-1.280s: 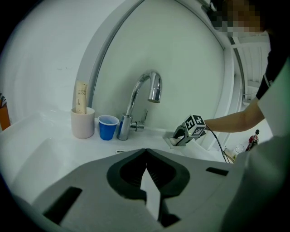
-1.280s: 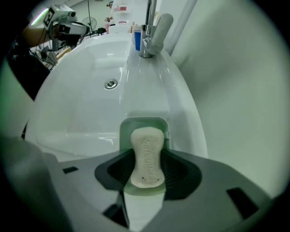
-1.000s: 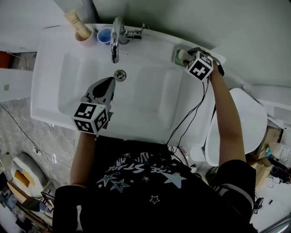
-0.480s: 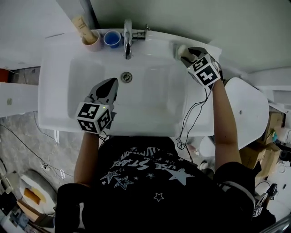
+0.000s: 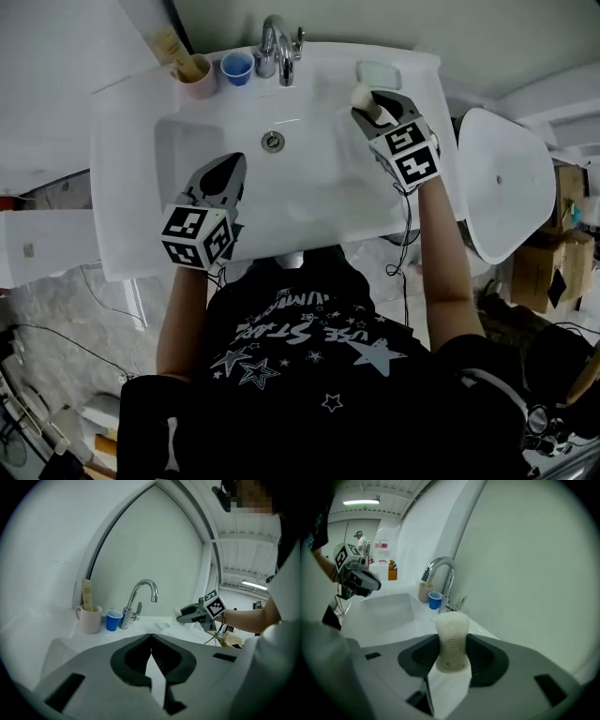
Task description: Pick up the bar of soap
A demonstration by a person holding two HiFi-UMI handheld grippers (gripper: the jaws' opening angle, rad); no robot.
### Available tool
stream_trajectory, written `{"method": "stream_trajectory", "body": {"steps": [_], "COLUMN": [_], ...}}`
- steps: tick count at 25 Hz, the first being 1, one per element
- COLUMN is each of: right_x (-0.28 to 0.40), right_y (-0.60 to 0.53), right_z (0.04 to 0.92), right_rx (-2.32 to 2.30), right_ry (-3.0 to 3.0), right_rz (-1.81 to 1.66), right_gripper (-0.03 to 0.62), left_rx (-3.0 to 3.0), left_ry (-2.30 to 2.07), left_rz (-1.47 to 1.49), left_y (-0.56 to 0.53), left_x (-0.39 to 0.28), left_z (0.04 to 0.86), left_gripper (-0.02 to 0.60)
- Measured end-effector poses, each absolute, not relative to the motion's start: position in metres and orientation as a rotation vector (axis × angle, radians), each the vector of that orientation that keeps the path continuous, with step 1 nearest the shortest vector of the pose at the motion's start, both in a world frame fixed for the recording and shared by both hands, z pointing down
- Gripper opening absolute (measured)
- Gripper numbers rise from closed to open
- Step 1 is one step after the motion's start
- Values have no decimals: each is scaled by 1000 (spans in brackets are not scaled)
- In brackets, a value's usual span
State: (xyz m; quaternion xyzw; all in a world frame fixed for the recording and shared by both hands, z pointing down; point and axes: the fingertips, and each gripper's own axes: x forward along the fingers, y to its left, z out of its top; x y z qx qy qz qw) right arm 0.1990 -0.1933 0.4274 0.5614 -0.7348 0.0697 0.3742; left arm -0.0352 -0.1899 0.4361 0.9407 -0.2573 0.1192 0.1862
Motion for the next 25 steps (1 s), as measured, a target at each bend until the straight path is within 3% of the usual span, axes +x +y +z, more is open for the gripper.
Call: {"method": "stream_trajectory", "body": {"steps": [12, 25], "right_x": [152, 89], "right_y": [-111, -55], "right_z": [433, 444], "right_rx": [2007, 1961], "right_ry": [-1957, -2078], "right_rz": [551, 638], "right_gripper": [186, 185], "left_rx": [2725, 2739], "left_ry": [-437, -436], "left_rz": [390, 418], "left_y": [-158, -94], "left_x": [-23, -33], "left_z": [443, 440], "left_gripper": [10, 10]}}
